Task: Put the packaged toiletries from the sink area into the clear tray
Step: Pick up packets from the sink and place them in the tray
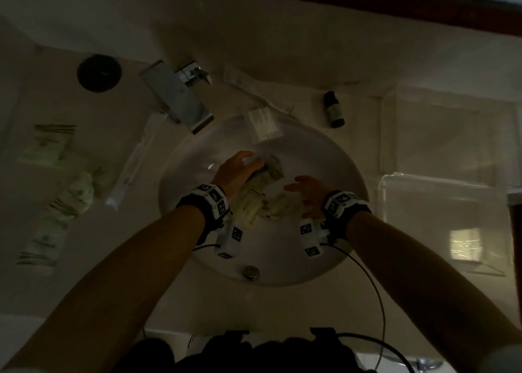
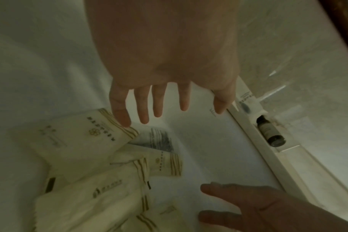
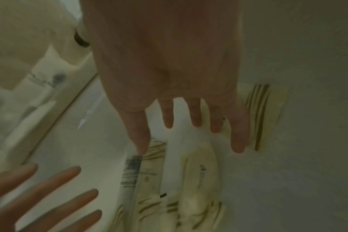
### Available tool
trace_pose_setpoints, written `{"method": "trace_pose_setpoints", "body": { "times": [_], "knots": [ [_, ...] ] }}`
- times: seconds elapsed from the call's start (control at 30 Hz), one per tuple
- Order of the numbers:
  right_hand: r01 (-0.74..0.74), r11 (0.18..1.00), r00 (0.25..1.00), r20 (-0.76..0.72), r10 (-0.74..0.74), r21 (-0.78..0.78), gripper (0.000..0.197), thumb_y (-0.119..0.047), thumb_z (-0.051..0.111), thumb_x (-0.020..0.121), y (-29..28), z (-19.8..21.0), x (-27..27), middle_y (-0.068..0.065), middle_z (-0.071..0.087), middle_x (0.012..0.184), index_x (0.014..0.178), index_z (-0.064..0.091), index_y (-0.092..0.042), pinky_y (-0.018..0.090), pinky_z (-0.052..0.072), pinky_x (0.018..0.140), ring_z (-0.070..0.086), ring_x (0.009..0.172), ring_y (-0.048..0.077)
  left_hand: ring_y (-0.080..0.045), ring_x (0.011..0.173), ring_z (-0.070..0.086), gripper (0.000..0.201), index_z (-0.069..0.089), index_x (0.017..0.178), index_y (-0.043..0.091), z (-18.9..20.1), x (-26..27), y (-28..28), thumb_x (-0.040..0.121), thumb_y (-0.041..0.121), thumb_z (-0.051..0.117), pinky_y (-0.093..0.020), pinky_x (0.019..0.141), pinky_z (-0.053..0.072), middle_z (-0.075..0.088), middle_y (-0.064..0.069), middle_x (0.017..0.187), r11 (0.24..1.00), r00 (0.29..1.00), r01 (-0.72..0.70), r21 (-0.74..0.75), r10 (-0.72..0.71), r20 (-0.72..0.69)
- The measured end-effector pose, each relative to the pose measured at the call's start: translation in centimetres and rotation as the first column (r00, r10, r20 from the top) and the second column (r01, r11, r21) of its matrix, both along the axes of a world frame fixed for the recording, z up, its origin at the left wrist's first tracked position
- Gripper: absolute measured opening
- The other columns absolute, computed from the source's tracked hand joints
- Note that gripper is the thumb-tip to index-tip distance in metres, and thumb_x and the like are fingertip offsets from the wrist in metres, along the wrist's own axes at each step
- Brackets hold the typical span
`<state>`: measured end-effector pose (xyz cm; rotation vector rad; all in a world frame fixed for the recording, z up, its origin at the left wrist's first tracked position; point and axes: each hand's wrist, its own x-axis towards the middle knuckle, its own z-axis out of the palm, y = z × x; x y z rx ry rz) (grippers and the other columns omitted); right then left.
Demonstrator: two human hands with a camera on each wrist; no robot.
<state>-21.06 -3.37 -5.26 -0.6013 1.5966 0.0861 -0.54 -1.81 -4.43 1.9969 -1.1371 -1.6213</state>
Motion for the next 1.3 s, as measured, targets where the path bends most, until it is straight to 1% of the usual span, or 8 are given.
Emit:
{"method": "trace_pose_setpoints", "body": {
  "times": [0.2, 0.37, 0.47, 0.53, 0.8, 1.07, 1.2, 1.3],
  "knots": [
    [-0.162, 0.986, 0.987, -0.017, 0.161, -0.036, 0.057, -0.029, 0.063, 0.088, -0.2, -1.1, 0.3, 0.012, 0.045, 0.142, 0.139, 0.041, -0.018, 0.049, 0.052, 0.090, 0.051, 0.124, 0.034, -0.021, 0.121, 0.052, 0.051, 0.053, 0.129, 0.033, -1.1, 0.3, -0.4, 0.084, 0.055, 0.060, -0.037, 0.105, 0.044, 0.053, -0.007, 0.134, 1.000, 1.000, -0.006, 0.007, 0.006, -0.018],
    [-0.083, 0.996, 0.997, -0.006, 0.083, 0.028, 0.050, -0.015, 0.063, 0.090, -0.1, -2.2, 1.1, 0.019, 0.044, 0.141, 0.137, 0.046, -0.008, 0.047, 0.050, 0.093, 0.049, 0.122, 0.039, -0.021, 0.119, 0.053, 0.052, 0.052, 0.129, 0.034, -1.6, 0.5, -0.3, 0.083, 0.056, 0.060, -0.038, 0.103, 0.045, 0.053, -0.006, 0.133, 1.000, 1.000, -0.002, 0.020, 0.002, -0.011],
    [-0.154, 0.988, 0.987, -0.060, 0.152, -0.023, 0.041, -0.011, 0.063, 0.089, 0.2, -2.7, 1.4, 0.018, 0.057, 0.113, 0.127, 0.055, 0.003, 0.029, 0.054, 0.061, 0.059, 0.081, 0.027, -0.021, 0.120, 0.052, 0.054, 0.052, 0.129, 0.034, -1.6, 0.6, 0.0, 0.082, 0.058, 0.061, -0.039, 0.103, 0.046, 0.052, -0.006, 0.133, 1.000, 1.000, -0.002, 0.020, 0.003, -0.019],
    [-0.168, 0.985, 0.983, -0.075, 0.165, -0.037, 0.040, -0.007, 0.062, 0.087, 0.5, -3.0, 1.3, 0.011, 0.059, 0.097, 0.126, 0.055, 0.002, 0.023, 0.051, 0.053, 0.057, 0.071, 0.018, -0.021, 0.120, 0.052, 0.053, 0.053, 0.129, 0.033, -1.5, 0.7, 0.2, 0.082, 0.057, 0.061, -0.040, 0.103, 0.046, 0.052, -0.007, 0.133, 1.000, 1.000, -0.007, 0.014, 0.007, -0.024],
    [-0.124, 0.986, 0.992, -0.051, 0.119, -0.109, 0.039, -0.001, 0.054, 0.089, 0.9, -1.5, 1.9, 0.003, 0.057, 0.082, 0.128, 0.053, 0.002, 0.031, 0.054, 0.075, 0.058, 0.072, 0.015, -0.017, 0.110, 0.055, 0.051, 0.050, 0.131, 0.026, -0.3, 1.0, 0.8, 0.086, 0.044, 0.064, -0.027, 0.094, 0.046, 0.058, -0.004, 0.126, 0.997, 0.997, 0.076, -0.017, -0.076, 0.015],
    [0.106, 0.969, 0.990, 0.111, -0.082, -0.225, 0.043, 0.006, 0.052, 0.090, 0.6, 1.7, 1.4, 0.015, 0.059, 0.115, 0.133, 0.048, 0.001, 0.032, 0.050, 0.082, 0.056, 0.075, 0.014, -0.024, 0.123, 0.050, 0.068, 0.036, 0.141, 0.023, 0.8, 0.8, 1.7, 0.085, 0.050, 0.062, -0.027, 0.096, 0.041, 0.049, -0.006, 0.140, 0.980, 0.974, 0.197, 0.043, -0.200, 0.106],
    [0.215, 0.953, 0.966, 0.189, -0.176, -0.212, 0.030, 0.008, 0.053, 0.087, 0.8, 2.8, 1.2, 0.010, 0.062, 0.094, 0.114, 0.061, -0.003, 0.028, 0.050, 0.076, 0.058, 0.082, 0.018, -0.021, 0.099, 0.061, 0.057, 0.041, 0.138, 0.019, 1.6, 0.0, 1.7, 0.088, 0.035, 0.064, -0.026, 0.080, 0.049, 0.057, -0.010, 0.130, 0.979, 0.980, 0.199, -0.032, -0.199, 0.024],
    [0.291, 0.925, 0.949, 0.199, -0.246, -0.243, 0.039, 0.009, 0.053, 0.087, 1.1, 3.2, 1.0, 0.009, 0.061, 0.092, 0.124, 0.056, -0.001, 0.028, 0.051, 0.070, 0.058, 0.079, 0.019, -0.020, 0.084, 0.062, 0.050, 0.046, 0.134, 0.016, 2.6, -0.6, 1.7, 0.088, 0.025, 0.064, -0.022, 0.066, 0.051, 0.062, -0.010, 0.113, 0.985, 0.988, 0.146, -0.094, -0.150, -0.033]
  ]
}}
